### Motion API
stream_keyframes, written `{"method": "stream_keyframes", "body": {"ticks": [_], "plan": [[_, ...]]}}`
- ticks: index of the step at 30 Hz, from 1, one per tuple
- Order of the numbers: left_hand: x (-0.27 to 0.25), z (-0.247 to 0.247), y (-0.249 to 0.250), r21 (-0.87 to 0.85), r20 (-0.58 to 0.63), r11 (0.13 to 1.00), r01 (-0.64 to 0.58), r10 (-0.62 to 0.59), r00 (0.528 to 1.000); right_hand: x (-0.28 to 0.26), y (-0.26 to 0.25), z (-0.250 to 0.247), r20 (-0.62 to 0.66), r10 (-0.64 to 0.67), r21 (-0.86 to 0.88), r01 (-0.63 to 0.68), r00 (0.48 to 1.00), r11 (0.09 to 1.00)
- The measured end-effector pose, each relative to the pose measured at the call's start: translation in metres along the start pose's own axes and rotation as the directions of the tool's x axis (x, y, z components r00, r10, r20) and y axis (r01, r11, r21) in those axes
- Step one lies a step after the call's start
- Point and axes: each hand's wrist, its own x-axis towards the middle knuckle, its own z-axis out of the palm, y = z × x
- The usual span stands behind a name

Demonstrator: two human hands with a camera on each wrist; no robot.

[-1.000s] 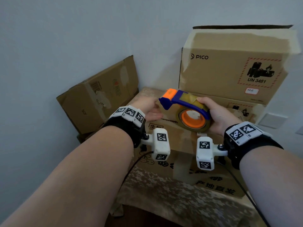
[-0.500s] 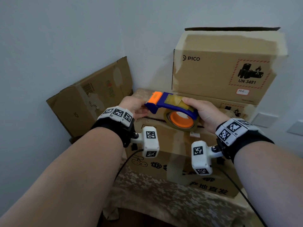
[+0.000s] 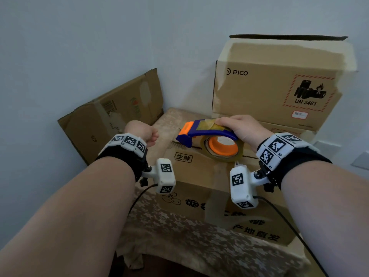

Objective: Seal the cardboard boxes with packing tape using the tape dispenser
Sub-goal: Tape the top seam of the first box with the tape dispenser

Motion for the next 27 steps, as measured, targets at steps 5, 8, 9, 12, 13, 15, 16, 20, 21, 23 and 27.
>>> {"method": "stream_keyframes", "body": {"ticks": [5,8,9,12,13,15,16,20,21,23,27], "plan": [[0.004,-0.003,-0.013,-0.008,0.035,0.998,-0.058,0.058,0.998,0.003,0.002,0.001,-0.021,0.004,-0.024,-0.005,1.000,1.000],[0.005,-0.006,-0.016,-0.007,0.066,0.999,-0.038,0.039,0.997,0.005,0.000,0.006,-0.022,-0.004,-0.027,0.004,1.000,1.000],[0.005,-0.007,-0.016,-0.006,0.075,1.000,-0.030,0.030,0.997,0.006,-0.001,0.008,-0.025,-0.010,-0.037,0.009,1.000,0.999],[0.007,-0.009,-0.019,0.016,0.097,1.000,-0.024,0.022,0.995,0.006,-0.005,0.012,-0.032,-0.015,-0.054,0.013,0.999,0.998],[0.008,-0.010,-0.020,0.023,0.102,0.999,-0.023,0.021,0.995,0.006,-0.007,0.013,-0.033,-0.017,-0.053,0.016,0.999,0.998],[0.007,-0.011,-0.021,0.027,0.114,1.000,-0.014,0.011,0.993,0.006,-0.010,0.015,-0.032,-0.016,-0.055,0.014,0.999,0.998],[0.006,-0.012,-0.021,0.027,0.122,1.000,-0.011,0.008,0.992,0.005,-0.011,0.017,-0.031,-0.015,-0.059,0.013,0.999,0.998],[0.008,-0.019,-0.020,-0.004,0.151,0.999,-0.038,0.038,0.988,0.004,-0.017,0.022,-0.033,-0.014,-0.073,0.012,0.999,0.997],[0.008,-0.021,-0.020,-0.013,0.165,0.999,-0.034,0.035,0.986,0.005,-0.018,0.023,-0.031,-0.012,-0.079,0.009,0.999,0.997],[0.007,-0.024,-0.021,-0.027,0.213,1.000,-0.008,0.013,0.977,0.005,-0.020,0.025,-0.031,-0.005,-0.087,0.002,1.000,0.996],[0.013,-0.026,-0.026,0.047,0.303,0.999,-0.016,0.001,0.953,0.007,-0.020,0.028,-0.029,0.015,-0.119,-0.019,0.999,0.993]]}}
